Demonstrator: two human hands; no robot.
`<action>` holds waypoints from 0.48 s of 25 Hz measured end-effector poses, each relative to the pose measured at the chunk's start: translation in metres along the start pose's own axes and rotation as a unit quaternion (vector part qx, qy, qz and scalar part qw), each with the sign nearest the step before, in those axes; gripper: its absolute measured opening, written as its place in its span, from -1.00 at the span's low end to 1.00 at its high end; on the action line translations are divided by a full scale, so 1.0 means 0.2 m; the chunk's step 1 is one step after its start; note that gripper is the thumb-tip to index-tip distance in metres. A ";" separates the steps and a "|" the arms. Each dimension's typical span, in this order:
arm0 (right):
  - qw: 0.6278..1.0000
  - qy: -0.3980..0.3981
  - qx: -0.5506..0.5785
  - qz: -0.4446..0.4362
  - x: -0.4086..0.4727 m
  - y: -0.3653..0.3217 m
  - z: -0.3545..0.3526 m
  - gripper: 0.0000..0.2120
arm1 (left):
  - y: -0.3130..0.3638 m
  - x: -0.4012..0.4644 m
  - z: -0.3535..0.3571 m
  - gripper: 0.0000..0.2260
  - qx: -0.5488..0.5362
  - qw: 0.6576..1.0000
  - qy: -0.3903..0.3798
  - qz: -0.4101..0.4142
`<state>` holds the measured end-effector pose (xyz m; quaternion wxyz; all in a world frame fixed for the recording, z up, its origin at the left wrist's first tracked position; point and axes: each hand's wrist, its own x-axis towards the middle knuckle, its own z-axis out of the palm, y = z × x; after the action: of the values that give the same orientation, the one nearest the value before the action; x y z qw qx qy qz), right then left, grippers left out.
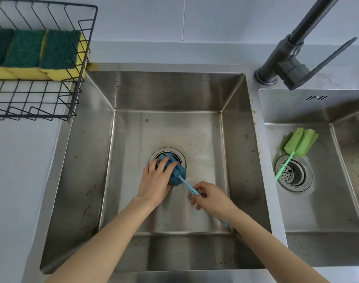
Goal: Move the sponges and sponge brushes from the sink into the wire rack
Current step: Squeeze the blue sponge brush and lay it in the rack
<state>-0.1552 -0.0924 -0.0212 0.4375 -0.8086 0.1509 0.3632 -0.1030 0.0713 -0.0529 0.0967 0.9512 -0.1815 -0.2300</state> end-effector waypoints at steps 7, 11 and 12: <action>0.999 0.015 0.016 -0.039 -0.06 -0.04 -0.08 -0.89 | -0.04 -0.03 -0.06 -0.54 -0.050 0.993 0.094 0.042; 0.998 0.014 0.004 -0.058 -0.11 -0.06 -0.13 -0.87 | -0.05 -0.05 -0.11 -0.64 -0.057 0.987 0.133 0.068; 0.998 0.016 -0.002 -0.064 -0.11 -0.07 -0.13 -0.85 | -0.05 -0.06 -0.11 -0.66 -0.059 0.986 0.137 0.070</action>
<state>-0.1516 -0.1080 0.0126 0.4555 -0.8234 0.1049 0.3217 -0.0991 0.0867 -0.0311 0.1927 0.9513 -0.2185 -0.1008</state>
